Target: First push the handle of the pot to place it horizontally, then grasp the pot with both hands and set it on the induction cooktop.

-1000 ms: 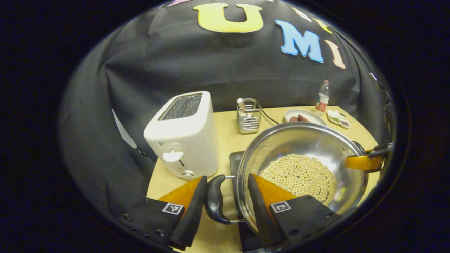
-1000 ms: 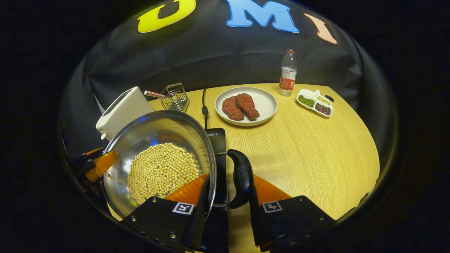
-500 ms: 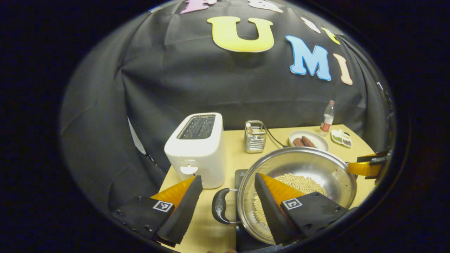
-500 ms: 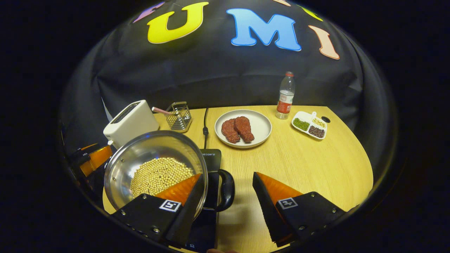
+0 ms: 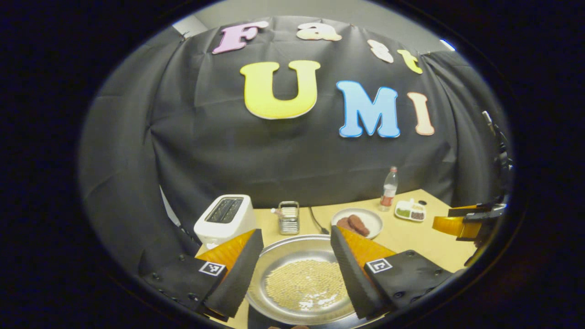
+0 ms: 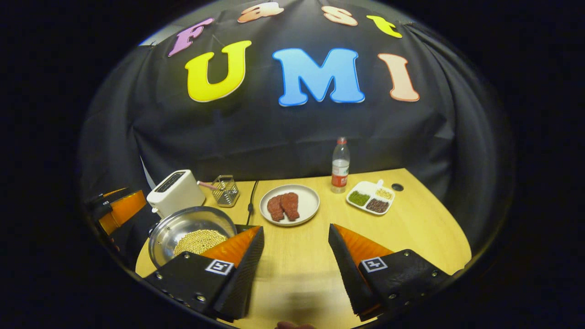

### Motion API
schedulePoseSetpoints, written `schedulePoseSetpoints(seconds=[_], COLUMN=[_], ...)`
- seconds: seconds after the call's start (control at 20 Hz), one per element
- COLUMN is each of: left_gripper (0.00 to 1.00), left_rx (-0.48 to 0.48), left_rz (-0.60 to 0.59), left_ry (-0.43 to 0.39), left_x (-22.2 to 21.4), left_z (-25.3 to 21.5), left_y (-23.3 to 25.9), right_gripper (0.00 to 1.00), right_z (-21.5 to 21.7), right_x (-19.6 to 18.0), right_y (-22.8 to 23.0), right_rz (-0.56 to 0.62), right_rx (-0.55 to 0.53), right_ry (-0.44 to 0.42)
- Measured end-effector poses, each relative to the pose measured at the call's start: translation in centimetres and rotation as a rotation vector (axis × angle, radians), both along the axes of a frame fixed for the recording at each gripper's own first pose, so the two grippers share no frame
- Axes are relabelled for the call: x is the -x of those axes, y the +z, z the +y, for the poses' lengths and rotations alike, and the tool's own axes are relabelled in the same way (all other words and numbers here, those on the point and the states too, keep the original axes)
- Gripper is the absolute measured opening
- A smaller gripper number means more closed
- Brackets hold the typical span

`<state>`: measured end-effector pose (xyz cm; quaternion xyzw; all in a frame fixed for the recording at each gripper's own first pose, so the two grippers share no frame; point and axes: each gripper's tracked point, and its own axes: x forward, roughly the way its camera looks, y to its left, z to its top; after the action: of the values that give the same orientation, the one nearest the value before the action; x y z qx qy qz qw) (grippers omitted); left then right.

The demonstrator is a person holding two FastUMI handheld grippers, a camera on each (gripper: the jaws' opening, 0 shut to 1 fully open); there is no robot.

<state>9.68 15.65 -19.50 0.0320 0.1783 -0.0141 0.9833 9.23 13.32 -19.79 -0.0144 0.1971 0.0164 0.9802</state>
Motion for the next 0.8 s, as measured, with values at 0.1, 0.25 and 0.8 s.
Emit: schedulePoseSetpoints(seconds=[0.1,0.25,0.8], left_gripper=[0.96,0.96,1.00], left_rx=[0.032,0.032,0.041], left_rz=[-0.059,-0.143,-0.362], left_ry=[-0.007,-0.016,0.009], left_x=[0.8,1.9,6.4], left_z=[-4.3,-9.7,-22.0], left_y=[2.8,7.6,21.4], right_gripper=[1.00,1.00,0.99], right_z=[-2.4,-6.3,-15.4], right_x=[0.9,2.6,6.8], right_y=[2.8,8.3,22.2], right_rz=[-0.063,-0.162,-0.398], right_rx=[0.008,0.016,-0.018], right_ry=[0.003,-0.007,0.012])
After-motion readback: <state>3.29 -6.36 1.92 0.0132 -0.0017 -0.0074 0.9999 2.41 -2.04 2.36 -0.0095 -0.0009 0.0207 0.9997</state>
